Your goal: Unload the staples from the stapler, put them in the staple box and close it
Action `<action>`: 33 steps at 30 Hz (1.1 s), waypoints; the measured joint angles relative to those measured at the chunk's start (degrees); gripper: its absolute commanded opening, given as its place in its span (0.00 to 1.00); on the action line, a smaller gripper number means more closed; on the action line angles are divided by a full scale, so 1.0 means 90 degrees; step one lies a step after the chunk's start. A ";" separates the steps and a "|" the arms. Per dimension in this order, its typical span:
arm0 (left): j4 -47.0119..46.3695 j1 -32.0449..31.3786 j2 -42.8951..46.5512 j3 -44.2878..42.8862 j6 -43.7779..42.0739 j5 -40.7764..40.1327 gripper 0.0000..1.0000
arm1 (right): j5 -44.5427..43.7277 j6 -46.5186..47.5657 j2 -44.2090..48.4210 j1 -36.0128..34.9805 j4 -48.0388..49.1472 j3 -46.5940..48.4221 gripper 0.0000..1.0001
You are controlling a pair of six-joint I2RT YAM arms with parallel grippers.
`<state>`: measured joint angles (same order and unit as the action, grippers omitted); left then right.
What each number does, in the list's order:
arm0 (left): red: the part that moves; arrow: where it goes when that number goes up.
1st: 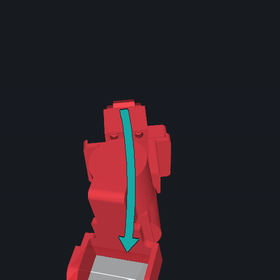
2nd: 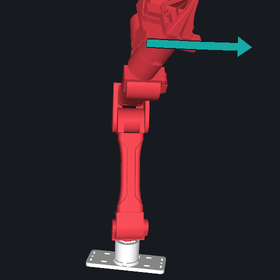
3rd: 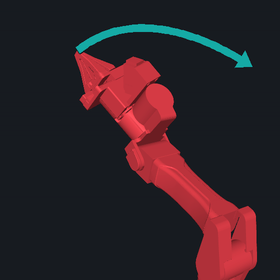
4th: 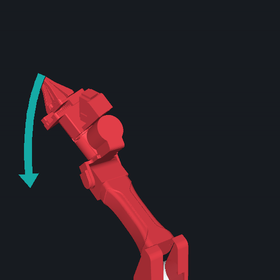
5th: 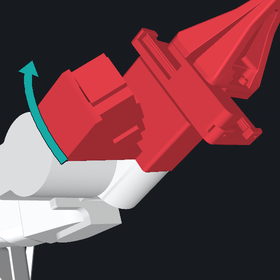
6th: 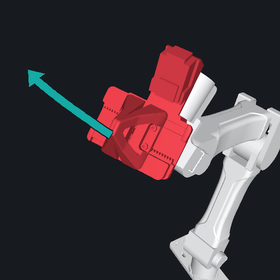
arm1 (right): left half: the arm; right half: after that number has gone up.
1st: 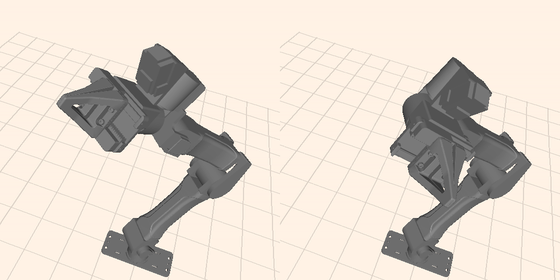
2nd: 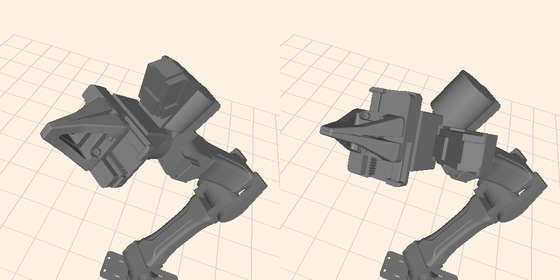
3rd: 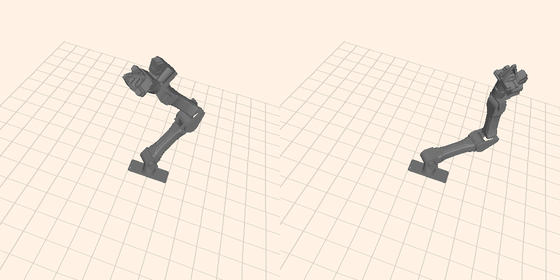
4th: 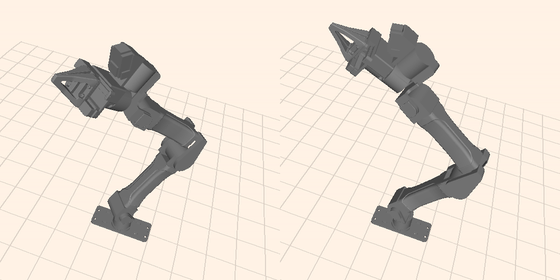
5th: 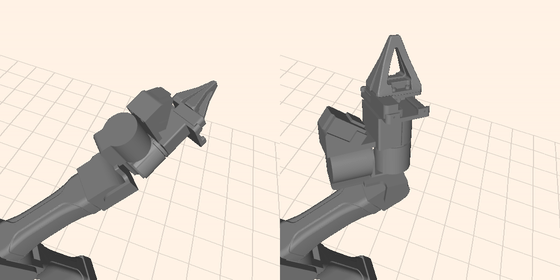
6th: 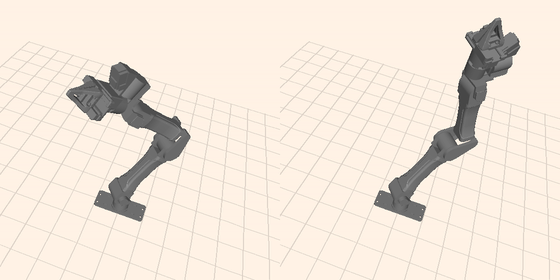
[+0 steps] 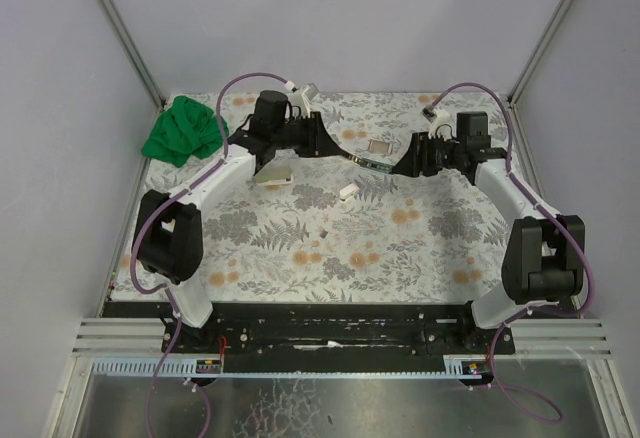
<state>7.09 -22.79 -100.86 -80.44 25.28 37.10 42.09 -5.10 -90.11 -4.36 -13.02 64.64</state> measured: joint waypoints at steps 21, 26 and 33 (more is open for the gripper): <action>-0.0112 -0.0117 -0.0012 0.0124 0.0104 -0.0012 0.00 | 0.1069 -0.0112 0.0141 -0.0236 -0.0253 0.0556 0.33; -0.0114 -0.0131 -0.0010 0.0160 0.0107 -0.0041 0.00 | 0.1071 -0.0100 0.0119 -0.0233 -0.0488 0.0554 0.47; -0.0109 -0.0146 -0.0010 0.0160 0.0117 -0.0136 0.00 | 0.0964 0.0379 0.0112 -0.0335 -0.0806 0.0551 0.50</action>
<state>6.11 -24.10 -100.95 -79.00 26.33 35.88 50.76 -1.69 -89.10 -7.38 -20.27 69.60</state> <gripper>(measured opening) 0.268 0.503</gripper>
